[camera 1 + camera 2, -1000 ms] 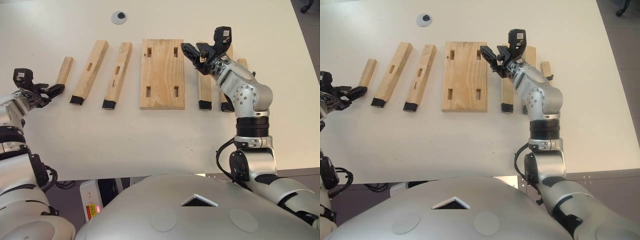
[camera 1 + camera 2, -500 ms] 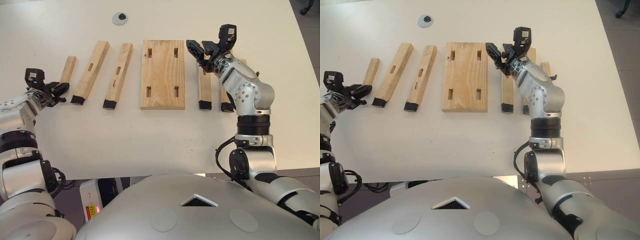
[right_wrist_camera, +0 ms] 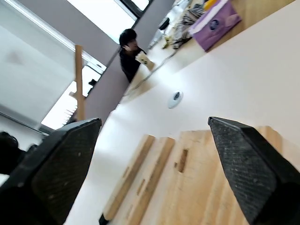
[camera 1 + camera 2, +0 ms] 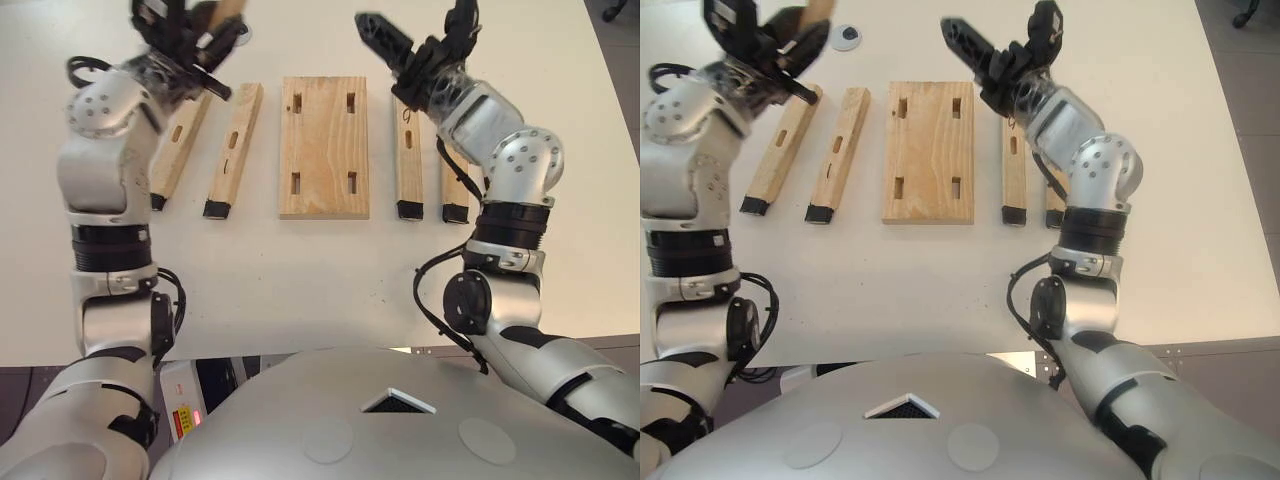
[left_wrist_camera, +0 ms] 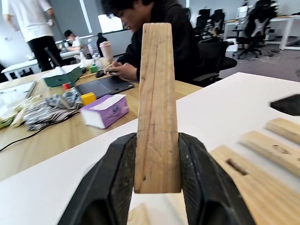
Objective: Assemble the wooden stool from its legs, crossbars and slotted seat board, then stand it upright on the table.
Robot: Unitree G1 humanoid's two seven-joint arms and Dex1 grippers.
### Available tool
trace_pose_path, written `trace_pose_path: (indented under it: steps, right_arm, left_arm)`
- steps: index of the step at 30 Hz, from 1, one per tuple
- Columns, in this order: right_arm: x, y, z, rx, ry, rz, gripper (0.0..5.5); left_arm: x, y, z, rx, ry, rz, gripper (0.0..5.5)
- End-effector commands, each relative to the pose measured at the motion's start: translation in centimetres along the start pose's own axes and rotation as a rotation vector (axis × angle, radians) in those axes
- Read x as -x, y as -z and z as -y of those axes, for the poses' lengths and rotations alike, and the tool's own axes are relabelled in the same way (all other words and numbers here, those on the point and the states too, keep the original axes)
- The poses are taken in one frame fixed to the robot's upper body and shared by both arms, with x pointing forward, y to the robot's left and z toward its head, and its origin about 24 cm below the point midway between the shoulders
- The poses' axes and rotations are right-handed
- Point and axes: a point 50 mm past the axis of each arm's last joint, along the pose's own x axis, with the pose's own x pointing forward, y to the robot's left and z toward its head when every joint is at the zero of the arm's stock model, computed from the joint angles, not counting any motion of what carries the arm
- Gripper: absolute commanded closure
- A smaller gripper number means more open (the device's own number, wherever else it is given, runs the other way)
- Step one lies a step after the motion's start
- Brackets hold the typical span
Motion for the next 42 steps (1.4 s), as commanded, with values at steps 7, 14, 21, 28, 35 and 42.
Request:
trace_pose_path:
  steps: [7, 14, 21, 28, 35, 42]
  right_arm:
    - [-0.1, -1.0, -1.5, -0.08, -0.066, -0.042, 0.36]
    - [-0.1, -1.3, -0.3, -0.081, 0.005, 0.007, 1.28]
    - [0.0, -1.3, 0.2, -0.11, 0.02, 0.011, 2.39]
    - [-0.1, -1.2, 0.3, -0.109, 0.019, 0.007, 3.63]
    - [-0.2, -1.3, 0.1, -0.094, 0.017, 0.014, 4.7]
    - [-0.4, -1.4, 0.1, -0.09, 0.02, 0.036, 5.12]
  left_arm:
    - [-0.8, 0.4, 4.8, 0.026, 0.176, 0.024, 4.25]
    - [-1.3, 1.4, 6.3, 0.012, 0.208, -0.013, 4.25]
    - [-1.3, 1.5, 5.7, 0.007, 0.182, -0.019, 4.25]
    - [-1.4, 1.7, 5.8, 0.018, 0.181, -0.021, 4.25]
    - [-1.7, 1.8, 5.5, 0.102, 0.159, -0.011, 3.88]
    - [-2.0, 1.8, 4.9, 0.154, 0.124, 0.007, 2.97]
